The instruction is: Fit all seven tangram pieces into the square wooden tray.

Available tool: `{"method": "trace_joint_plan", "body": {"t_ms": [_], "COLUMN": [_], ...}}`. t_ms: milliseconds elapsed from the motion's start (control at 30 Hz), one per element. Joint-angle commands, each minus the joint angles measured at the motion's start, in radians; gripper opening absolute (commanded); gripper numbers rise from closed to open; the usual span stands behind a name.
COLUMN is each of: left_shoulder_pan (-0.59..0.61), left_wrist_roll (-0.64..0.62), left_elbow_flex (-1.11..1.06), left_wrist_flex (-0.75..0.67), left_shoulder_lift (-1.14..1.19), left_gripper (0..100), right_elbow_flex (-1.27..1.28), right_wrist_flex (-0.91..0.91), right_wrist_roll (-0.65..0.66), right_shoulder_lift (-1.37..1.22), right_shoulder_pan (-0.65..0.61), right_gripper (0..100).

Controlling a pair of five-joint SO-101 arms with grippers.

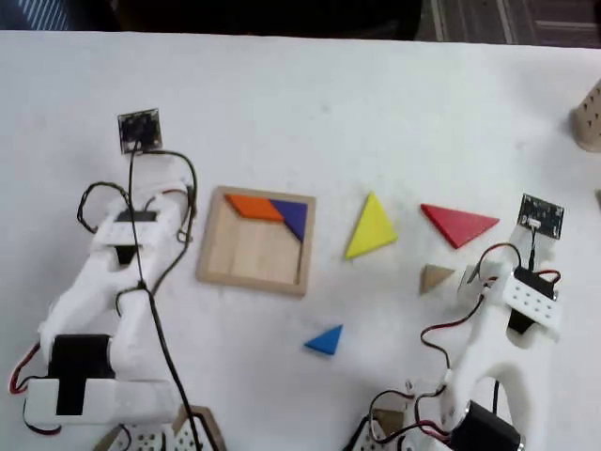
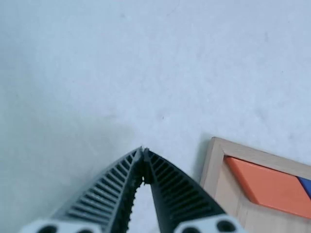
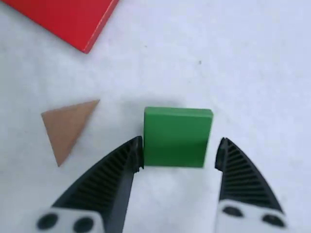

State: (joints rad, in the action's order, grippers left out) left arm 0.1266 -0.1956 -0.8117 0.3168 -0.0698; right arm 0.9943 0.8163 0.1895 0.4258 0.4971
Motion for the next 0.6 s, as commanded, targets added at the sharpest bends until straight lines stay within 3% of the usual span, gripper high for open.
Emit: {"method": "trace_joint_plan", "body": {"t_ms": [0, 367, 567], "left_shoulder_pan": [0.015, 0.015, 0.045], "left_wrist_roll": [-0.008, -0.008, -0.008], "left_elbow_flex": [0.044, 0.044, 0.055], "left_wrist_flex": [-0.021, -0.023, -0.029], "left_shoulder_lift": [0.002, 0.002, 0.002], "left_gripper": [2, 2, 2], "right_elbow_flex": [-0.006, -0.012, -0.057], "right_wrist_flex": [-0.015, 0.09, 0.291], "right_wrist_roll": [-0.017, -0.003, 0.25], "right_shoulder_lift": [0.028, 0.039, 0.039], "right_shoulder_pan": [0.012, -0.128, -0.39], "right_gripper": [24.8, 22.4, 9.6]}}
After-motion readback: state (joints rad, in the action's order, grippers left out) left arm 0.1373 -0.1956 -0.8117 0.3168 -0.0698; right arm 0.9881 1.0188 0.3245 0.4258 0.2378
